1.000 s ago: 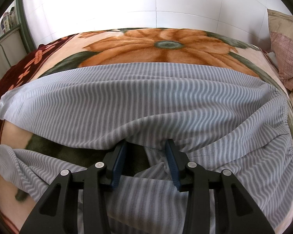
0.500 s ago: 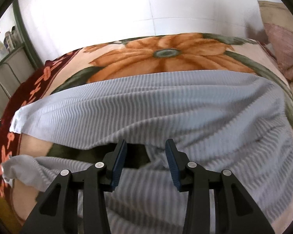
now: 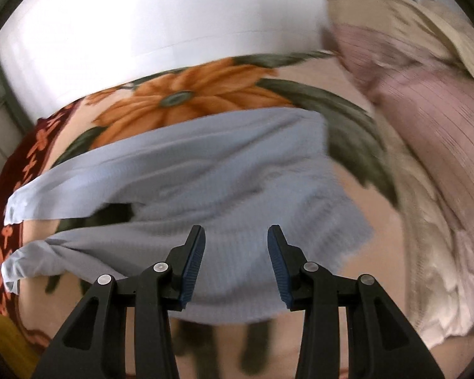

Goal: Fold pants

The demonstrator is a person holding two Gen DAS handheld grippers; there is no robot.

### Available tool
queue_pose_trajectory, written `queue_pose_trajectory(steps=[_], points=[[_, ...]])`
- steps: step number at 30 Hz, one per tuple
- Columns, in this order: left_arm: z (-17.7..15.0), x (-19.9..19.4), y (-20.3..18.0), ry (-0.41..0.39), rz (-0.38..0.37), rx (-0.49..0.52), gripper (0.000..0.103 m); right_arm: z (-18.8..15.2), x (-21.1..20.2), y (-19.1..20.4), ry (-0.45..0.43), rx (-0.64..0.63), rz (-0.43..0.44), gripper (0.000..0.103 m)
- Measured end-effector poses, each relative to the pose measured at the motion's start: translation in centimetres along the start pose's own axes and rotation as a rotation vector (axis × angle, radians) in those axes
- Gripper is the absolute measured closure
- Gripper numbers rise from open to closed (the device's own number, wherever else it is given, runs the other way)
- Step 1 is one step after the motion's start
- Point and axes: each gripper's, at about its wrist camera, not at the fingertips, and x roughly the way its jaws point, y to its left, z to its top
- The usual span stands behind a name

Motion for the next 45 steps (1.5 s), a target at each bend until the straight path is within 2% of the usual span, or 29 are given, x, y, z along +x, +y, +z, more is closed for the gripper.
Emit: queue_pose_trajectory(steps=[7,10,14,17,20,23,29,30,31,32,33,35,36,39,45], points=[[-1.2,1.1,-4.4,0.060,-0.049,0.058,0.036,-2.3,0.7,-6.5,0.073,0.083,-0.081,0.061],[-1.8,2.4,-5.6,0.099,-0.057,0.071,0.036,-3.0,1.7,-8.8,0.116,0.142,-0.090,0.061],[-2.6,4.6,-6.4,0.166,-0.106,0.053,0.036,-3.5,3.2,-11.2,0.160,0.228,-0.069,0.061],[-3.2,6.5,-7.1,0.205,-0.111,0.073,0.036,-3.7,4.2,-11.9,0.182,0.294,0.005,0.061],[-3.8,7.8,-7.5,0.236,-0.128,0.076,0.036,-3.3,5.2,-11.5,0.186,0.308,0.044,0.061],[-4.3,8.5,-7.7,0.253,-0.138,0.067,0.036,-2.7,6.1,-10.4,0.201,0.274,0.058,0.061],[-4.5,8.7,-8.2,0.219,-0.124,0.078,0.036,-1.5,7.2,-8.6,0.227,0.169,0.026,0.061],[-4.4,8.8,-8.3,0.217,-0.121,0.083,0.036,-1.4,7.3,-8.5,0.224,0.164,0.028,0.065],[-4.4,8.8,-8.4,0.215,-0.120,0.089,0.038,-1.3,7.3,-8.4,0.223,0.159,0.037,0.070],[-4.3,8.7,-8.4,0.208,-0.130,0.094,0.048,-1.2,7.3,-8.2,0.225,0.154,0.052,0.081],[-4.2,8.6,-8.5,0.203,-0.143,0.098,0.067,-1.2,7.2,-8.1,0.220,0.151,0.054,0.088],[-4.1,8.3,-8.8,0.197,-0.151,0.113,0.087,-1.1,6.9,-7.9,0.213,0.139,0.057,0.093],[-4.0,8.2,-8.9,0.195,-0.152,0.117,0.093,-1.0,6.7,-7.9,0.209,0.135,0.057,0.095],[-3.8,7.1,-8.6,0.183,-0.174,0.101,0.098,-0.8,5.8,-8.0,0.185,0.131,0.062,0.096],[-4.6,3.1,-7.7,0.167,-0.220,0.105,0.099,-0.4,2.9,-9.9,0.136,0.151,0.048,0.096]])
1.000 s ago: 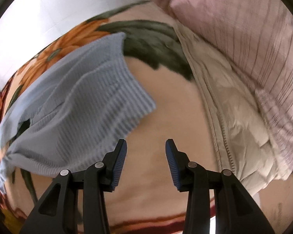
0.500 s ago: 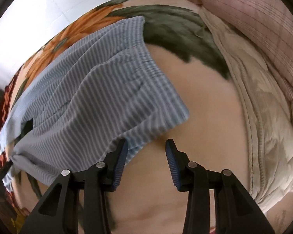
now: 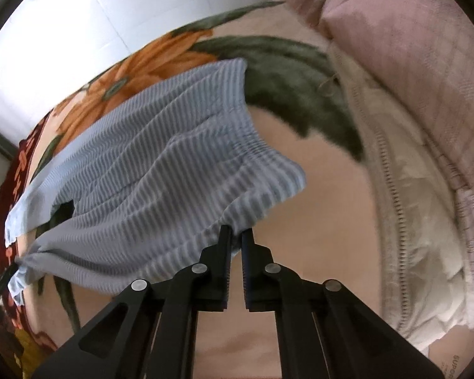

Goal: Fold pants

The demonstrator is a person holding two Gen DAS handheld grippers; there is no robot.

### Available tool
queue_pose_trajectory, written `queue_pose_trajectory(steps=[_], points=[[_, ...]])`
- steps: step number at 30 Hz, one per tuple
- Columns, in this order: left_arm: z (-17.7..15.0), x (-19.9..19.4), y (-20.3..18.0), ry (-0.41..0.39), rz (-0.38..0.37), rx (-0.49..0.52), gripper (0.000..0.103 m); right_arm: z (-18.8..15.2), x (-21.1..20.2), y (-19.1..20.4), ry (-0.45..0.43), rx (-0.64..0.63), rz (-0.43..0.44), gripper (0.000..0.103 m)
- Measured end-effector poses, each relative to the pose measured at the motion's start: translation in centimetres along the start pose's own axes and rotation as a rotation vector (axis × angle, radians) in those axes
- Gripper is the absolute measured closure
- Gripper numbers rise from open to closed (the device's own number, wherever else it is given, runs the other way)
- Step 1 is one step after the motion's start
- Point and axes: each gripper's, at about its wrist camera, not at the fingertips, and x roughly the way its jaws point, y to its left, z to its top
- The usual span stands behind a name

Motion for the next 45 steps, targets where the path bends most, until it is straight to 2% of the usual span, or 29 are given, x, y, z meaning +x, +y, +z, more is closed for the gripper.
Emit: queue_pose_trajectory(steps=[8,11,13,15,16,18,19,20,23,25,30,36,39,45], points=[[-5.0,-2.4,-0.4,0.059,-0.079,-0.027,0.099,-0.5,0.0,-1.5,0.030,0.014,-0.058,0.097],[-6.1,-2.2,-0.1,0.092,-0.085,-0.047,0.099,-0.7,0.9,-0.7,0.068,-0.030,-0.123,0.096],[-6.3,-2.3,0.4,0.098,-0.087,-0.073,0.099,-0.8,0.7,-0.1,0.069,-0.059,-0.154,0.092],[-6.1,-2.7,1.0,0.090,-0.080,-0.089,0.099,-0.9,-0.4,1.1,0.049,-0.083,-0.160,0.082],[-5.9,-3.0,1.4,0.082,-0.067,-0.093,0.096,-0.9,-0.7,1.6,0.042,-0.097,-0.160,0.080],[-5.5,-3.5,2.4,0.074,-0.049,-0.101,0.081,-1.1,-1.9,3.9,0.018,-0.171,-0.158,0.074],[-5.2,-3.7,3.1,0.070,-0.039,-0.112,0.077,-1.2,-2.2,4.7,0.012,-0.198,-0.155,0.074],[-5.1,-4.1,3.7,0.063,-0.030,-0.121,0.073,-1.4,-2.7,6.3,0.006,-0.244,-0.144,0.073],[-4.4,-5.1,6.2,0.047,0.009,-0.151,0.068,-2.0,-3.2,10.3,0.004,-0.344,-0.097,0.073],[-4.0,-5.6,7.8,0.044,0.033,-0.168,0.064,-2.7,-3.0,13.8,0.017,-0.415,-0.037,0.073],[-2.8,-6.1,11.8,0.062,0.090,-0.192,0.052,-4.6,-1.8,20.9,0.052,-0.524,0.078,0.072],[-2.0,-4.7,15.5,0.093,0.102,-0.243,0.051,-7.0,0.6,28.3,0.113,-0.601,0.200,0.072],[-1.7,-3.4,17.1,0.107,0.077,-0.298,0.051,-8.0,1.6,31.3,0.139,-0.632,0.257,0.072],[-1.3,-0.7,18.0,0.152,0.056,-0.328,0.051,-9.3,3.9,35.4,0.192,-0.673,0.307,0.072]])
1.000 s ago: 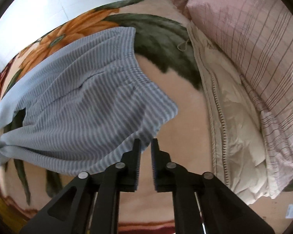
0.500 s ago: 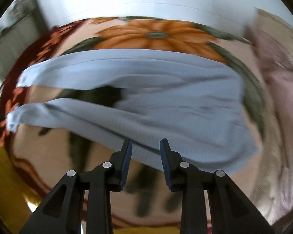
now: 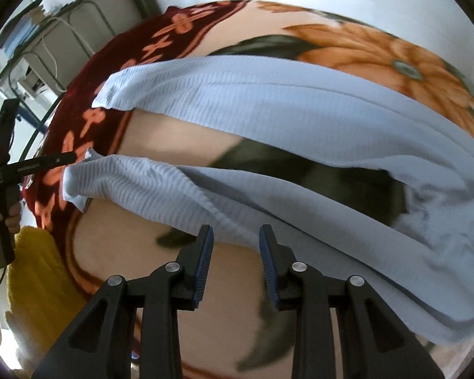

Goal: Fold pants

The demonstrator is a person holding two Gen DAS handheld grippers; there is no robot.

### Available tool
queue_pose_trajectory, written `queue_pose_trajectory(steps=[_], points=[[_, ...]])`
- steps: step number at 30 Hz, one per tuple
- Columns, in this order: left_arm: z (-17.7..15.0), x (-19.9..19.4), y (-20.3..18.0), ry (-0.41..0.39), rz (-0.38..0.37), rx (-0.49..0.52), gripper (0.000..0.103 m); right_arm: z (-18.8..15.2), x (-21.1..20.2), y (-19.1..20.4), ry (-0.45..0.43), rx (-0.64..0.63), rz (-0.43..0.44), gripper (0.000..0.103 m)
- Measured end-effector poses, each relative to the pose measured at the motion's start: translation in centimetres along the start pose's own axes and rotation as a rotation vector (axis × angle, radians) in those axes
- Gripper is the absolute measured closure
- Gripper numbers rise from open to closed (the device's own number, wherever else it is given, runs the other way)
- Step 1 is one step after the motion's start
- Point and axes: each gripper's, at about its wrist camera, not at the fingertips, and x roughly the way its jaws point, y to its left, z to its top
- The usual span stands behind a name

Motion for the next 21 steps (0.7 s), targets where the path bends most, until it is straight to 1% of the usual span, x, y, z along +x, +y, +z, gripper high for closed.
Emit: queue_pose_trajectory(steps=[6,10,16,17,18,19,20,21], points=[[0.3,2.1,-0.2,0.039,-0.028,-0.008,0.051,0.7,2.5,1.2,0.041,-0.021,0.001,0.072],[0.4,3.1,-0.6,0.054,-0.012,0.013,0.051,1.0,3.7,1.6,0.063,-0.039,-0.004,0.072],[0.4,4.1,-0.7,0.070,-0.011,0.003,0.052,1.4,4.5,2.1,0.053,-0.040,-0.009,0.072],[0.4,4.1,-0.7,0.069,-0.008,0.004,0.054,1.4,4.6,2.2,0.050,-0.037,-0.009,0.072],[0.4,4.1,-0.8,0.066,-0.005,0.008,0.064,1.4,4.6,2.3,0.046,-0.034,-0.006,0.072],[0.4,4.0,-0.8,0.060,0.001,0.016,0.071,1.4,4.5,2.3,0.039,-0.030,-0.003,0.072],[0.4,3.9,-0.8,0.059,-0.009,0.017,0.080,1.4,4.5,2.4,0.034,-0.029,-0.002,0.077],[0.6,4.0,-0.9,0.060,-0.022,0.013,0.083,1.4,4.5,2.4,0.030,-0.029,-0.001,0.094]])
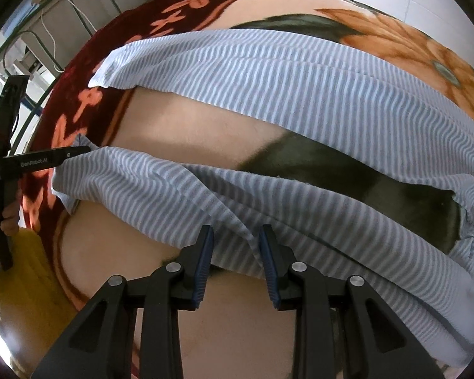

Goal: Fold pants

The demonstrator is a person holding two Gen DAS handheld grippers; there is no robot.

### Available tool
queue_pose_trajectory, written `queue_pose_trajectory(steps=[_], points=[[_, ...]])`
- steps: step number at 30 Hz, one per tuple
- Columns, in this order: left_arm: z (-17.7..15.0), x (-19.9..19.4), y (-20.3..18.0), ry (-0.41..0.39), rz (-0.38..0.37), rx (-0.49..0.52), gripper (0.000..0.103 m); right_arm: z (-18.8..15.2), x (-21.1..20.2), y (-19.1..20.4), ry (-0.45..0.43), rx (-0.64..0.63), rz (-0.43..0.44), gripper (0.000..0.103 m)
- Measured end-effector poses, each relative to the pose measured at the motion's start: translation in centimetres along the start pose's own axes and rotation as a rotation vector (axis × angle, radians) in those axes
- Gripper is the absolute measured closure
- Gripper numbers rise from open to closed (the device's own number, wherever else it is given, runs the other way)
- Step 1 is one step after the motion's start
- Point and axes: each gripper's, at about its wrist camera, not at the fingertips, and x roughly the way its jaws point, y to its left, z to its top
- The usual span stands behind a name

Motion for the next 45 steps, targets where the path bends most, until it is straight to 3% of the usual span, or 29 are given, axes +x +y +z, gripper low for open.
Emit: queue_pose_trajectory(steps=[1,6,12,15,19,28,34,40,45], points=[[0.1,-0.2,0.0,-0.004,-0.009,-0.008,0.085,0.0,-0.1,0.0,-0.002,0.002,-0.001,0.099],[0.9,-2.9,0.5,-0.093,-0.046,-0.039,0.089,0.3,-2.3,-0.2,-0.074,0.029,0.016,0.100],[2.5,-8.6,2.2,-0.312,-0.097,-0.090,0.089,1.2,-7.4,0.0,-0.218,0.053,0.007,0.100],[2.8,-9.7,3.2,-0.376,-0.114,-0.116,0.089,0.8,-8.8,0.5,-0.251,0.054,0.029,0.100],[2.2,-8.5,4.2,-0.332,-0.095,-0.140,0.089,-1.0,-8.1,1.9,-0.203,0.029,0.039,0.100],[-4.3,-8.0,7.6,-0.217,-0.104,-0.246,0.085,-6.5,-4.7,3.2,-0.034,-0.009,0.080,0.100],[-5.6,-9.0,9.4,-0.196,-0.037,-0.278,0.081,-8.9,-2.5,2.8,0.047,0.012,0.095,0.100],[-5.0,-9.5,9.0,-0.176,-0.025,-0.225,0.059,-9.9,-2.0,2.3,0.087,0.076,0.137,0.087],[-4.0,-8.8,6.3,-0.123,-0.025,-0.072,0.042,-10.1,-3.8,1.6,0.041,0.080,0.139,0.080]])
